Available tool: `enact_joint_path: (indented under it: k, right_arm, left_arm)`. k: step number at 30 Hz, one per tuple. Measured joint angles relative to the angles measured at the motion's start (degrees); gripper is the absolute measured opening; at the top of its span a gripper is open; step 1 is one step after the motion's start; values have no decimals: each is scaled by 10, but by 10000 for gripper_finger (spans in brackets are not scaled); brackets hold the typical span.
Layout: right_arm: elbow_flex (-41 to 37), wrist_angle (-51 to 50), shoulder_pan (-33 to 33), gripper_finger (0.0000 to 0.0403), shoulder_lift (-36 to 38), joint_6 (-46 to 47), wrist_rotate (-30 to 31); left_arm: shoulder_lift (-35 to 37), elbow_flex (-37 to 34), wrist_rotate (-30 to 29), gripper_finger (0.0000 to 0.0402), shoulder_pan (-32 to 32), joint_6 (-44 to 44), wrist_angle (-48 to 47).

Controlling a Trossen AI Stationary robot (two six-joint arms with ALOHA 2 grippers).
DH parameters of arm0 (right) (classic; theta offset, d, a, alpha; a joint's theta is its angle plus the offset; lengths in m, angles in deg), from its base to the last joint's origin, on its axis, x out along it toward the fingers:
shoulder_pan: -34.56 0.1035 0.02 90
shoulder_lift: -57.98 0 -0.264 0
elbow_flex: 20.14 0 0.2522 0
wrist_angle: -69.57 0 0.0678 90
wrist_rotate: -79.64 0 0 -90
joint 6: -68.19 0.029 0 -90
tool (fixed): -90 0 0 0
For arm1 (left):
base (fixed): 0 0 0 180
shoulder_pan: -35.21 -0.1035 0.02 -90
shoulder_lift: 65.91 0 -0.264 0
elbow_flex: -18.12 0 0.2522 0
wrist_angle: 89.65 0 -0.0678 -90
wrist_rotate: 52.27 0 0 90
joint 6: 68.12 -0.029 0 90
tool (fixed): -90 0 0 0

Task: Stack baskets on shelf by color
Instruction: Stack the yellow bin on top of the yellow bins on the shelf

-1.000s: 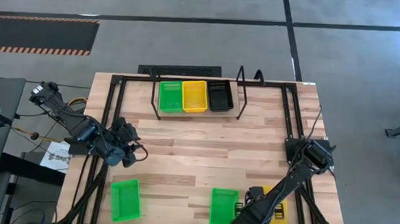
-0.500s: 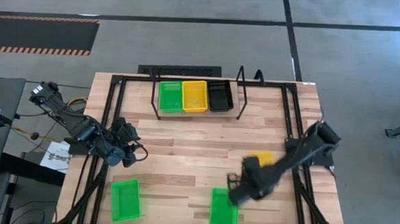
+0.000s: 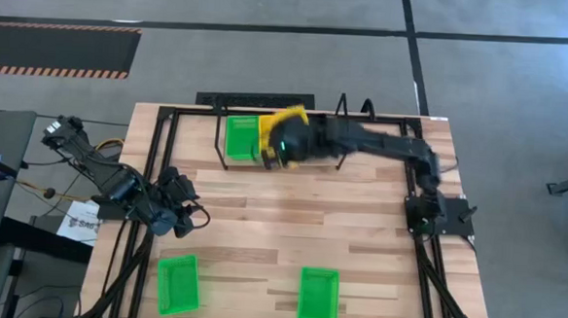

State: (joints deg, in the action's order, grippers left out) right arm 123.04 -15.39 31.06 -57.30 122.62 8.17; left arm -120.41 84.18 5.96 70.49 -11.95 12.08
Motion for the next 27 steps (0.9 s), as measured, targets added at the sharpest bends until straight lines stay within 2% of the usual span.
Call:
enact_joint_path:
  k: [2,4,7,17,27]
  right_arm:
    - [59,11,-25,3,-32,-22,1]
    - [29,93,-43,3,-30,-34,-5]
    - [17,132,-58,3,-40,-34,-16]
    - [23,120,-70,3,-98,14,-18]
    - [23,111,-78,3,-146,23,-36]
  left_arm:
    - [0,0,0,125,0,0,0]
    - [0,0,0,125,0,-1,-1]
    - [1,0,0,125,0,-3,-8]
    - [0,0,5,125,0,-18,-16]
    - [1,0,0,125,0,-15,-17]
